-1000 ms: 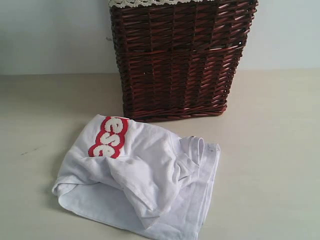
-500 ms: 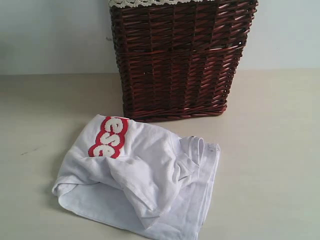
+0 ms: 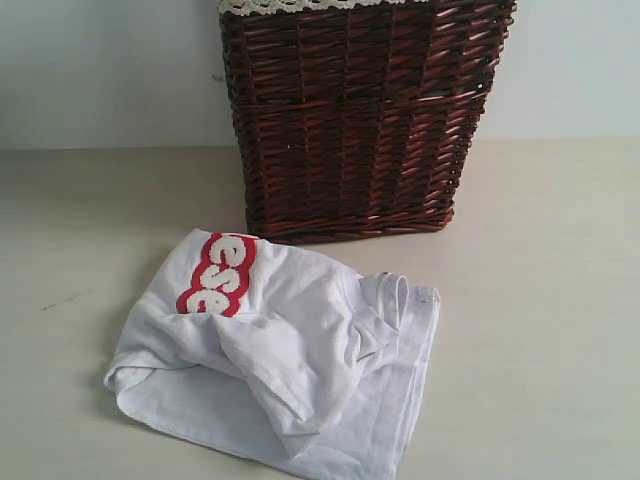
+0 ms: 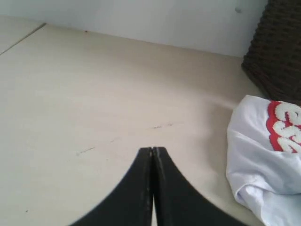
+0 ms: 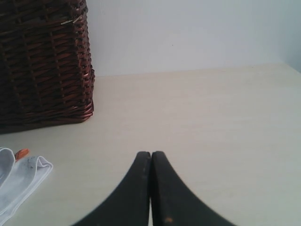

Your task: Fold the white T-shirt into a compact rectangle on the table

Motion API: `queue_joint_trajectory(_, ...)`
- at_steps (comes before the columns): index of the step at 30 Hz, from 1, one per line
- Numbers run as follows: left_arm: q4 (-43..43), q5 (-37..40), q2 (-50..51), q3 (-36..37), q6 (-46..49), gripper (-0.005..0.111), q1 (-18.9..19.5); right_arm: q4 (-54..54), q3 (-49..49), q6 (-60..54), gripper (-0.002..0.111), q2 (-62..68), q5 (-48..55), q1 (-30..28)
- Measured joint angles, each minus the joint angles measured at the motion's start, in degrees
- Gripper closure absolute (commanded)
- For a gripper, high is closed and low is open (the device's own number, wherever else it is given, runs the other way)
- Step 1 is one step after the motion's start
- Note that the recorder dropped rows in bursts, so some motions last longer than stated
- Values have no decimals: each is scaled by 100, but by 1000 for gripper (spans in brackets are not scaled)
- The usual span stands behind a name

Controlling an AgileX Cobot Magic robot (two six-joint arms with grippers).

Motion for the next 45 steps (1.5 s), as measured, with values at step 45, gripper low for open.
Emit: queue_joint_trajectory(45, 68, -14, 0, 0, 0, 107, 10, 36, 0, 1302, 108, 0, 0, 200)
